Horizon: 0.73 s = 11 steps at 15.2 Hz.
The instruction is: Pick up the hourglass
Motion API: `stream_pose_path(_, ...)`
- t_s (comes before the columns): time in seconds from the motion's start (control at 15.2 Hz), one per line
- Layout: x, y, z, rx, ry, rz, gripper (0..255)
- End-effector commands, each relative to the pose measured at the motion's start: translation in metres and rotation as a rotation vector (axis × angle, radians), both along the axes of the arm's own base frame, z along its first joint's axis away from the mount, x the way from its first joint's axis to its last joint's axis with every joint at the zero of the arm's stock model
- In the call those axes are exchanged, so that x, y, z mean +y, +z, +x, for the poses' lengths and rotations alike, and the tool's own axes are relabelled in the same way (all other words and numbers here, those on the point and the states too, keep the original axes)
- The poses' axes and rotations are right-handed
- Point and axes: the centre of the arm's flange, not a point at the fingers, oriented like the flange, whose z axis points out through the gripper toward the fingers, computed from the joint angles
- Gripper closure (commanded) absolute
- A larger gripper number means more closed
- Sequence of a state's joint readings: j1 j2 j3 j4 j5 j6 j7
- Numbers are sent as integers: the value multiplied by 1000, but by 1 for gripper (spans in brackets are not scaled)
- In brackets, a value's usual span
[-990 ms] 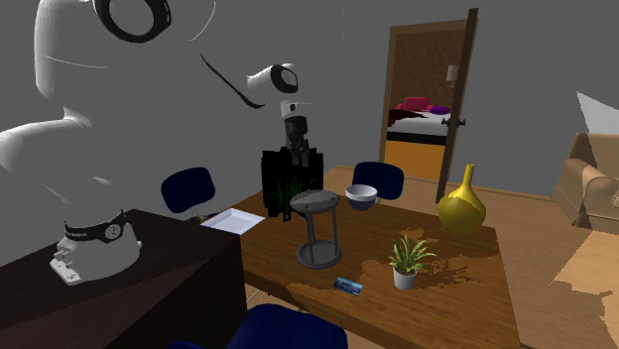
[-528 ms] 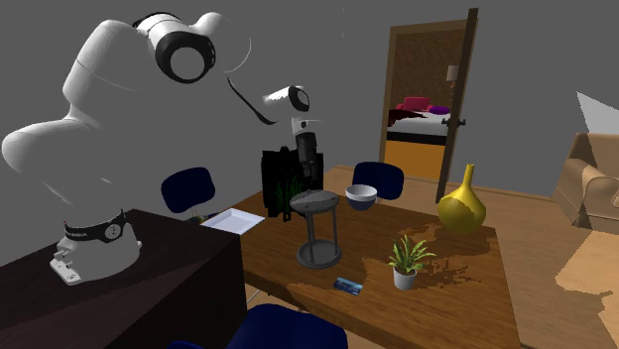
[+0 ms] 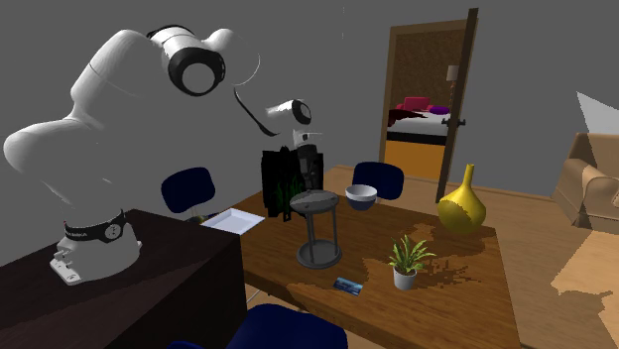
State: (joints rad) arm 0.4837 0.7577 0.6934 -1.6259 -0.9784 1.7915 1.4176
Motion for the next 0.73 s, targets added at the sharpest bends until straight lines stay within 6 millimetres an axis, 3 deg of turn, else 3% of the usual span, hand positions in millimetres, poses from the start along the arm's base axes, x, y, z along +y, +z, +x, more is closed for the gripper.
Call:
stream_pose_path(0.0, 0, -4, 0, 0, 0, 0, 0)
stream_pose_path(0.07, 0, -4, 0, 0, 0, 0, 255)
stream_pose_path(0.66, 0, -4, 0, 0, 0, 0, 255)
